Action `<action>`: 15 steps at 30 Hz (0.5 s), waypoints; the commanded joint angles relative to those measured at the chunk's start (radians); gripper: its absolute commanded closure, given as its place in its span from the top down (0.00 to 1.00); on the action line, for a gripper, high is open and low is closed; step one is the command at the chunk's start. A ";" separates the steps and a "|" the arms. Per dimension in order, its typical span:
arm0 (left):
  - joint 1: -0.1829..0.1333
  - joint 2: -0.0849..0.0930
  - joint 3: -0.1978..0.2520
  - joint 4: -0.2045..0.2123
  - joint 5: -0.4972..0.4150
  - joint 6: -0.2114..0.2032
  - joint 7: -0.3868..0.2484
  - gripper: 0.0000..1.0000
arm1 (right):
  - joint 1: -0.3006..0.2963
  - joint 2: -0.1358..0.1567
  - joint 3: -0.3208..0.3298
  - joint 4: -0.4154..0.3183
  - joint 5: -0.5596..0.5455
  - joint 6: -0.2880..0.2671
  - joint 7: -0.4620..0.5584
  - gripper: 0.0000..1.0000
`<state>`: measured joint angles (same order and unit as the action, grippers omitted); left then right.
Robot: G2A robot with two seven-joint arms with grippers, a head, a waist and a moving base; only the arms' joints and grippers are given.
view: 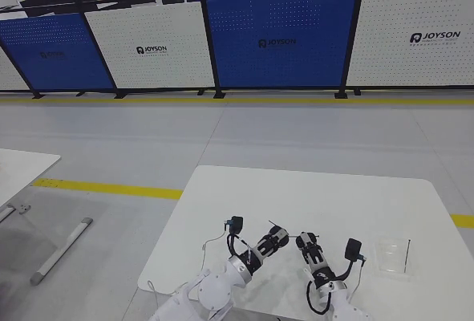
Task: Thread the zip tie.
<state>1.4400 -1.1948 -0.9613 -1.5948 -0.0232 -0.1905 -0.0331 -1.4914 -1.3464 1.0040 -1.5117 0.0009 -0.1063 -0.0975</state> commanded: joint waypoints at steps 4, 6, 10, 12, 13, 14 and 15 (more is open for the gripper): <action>0.002 -0.002 -0.009 0.004 -0.009 -0.007 0.015 0.00 | 0.000 0.000 0.000 0.000 0.000 0.000 0.000 0.00; 0.001 -0.003 -0.012 0.004 -0.020 -0.006 0.013 0.00 | 0.000 0.000 0.000 0.000 0.000 0.000 0.000 0.00; 0.001 -0.004 -0.017 0.004 -0.026 -0.003 0.005 0.00 | -0.004 -0.001 0.005 -0.004 0.015 -0.011 0.009 0.00; 0.001 -0.005 -0.015 0.004 -0.026 0.001 -0.002 0.00 | -0.007 -0.001 0.011 -0.006 0.028 -0.027 0.024 0.00; 0.002 -0.005 -0.014 0.003 -0.027 0.001 -0.005 0.00 | -0.006 -0.001 0.014 -0.007 0.034 -0.032 0.035 0.00; 0.002 -0.006 -0.012 0.003 -0.027 0.002 -0.008 0.00 | -0.004 -0.001 0.015 -0.007 0.037 -0.032 0.045 0.00; 0.002 -0.007 -0.011 0.002 -0.027 0.002 -0.009 0.00 | -0.001 -0.002 0.015 -0.007 0.038 -0.031 0.049 0.00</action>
<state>1.4420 -1.2009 -0.9736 -1.5921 -0.0501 -0.1887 -0.0410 -1.4956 -1.3475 1.0188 -1.5188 0.0382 -0.1390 -0.0543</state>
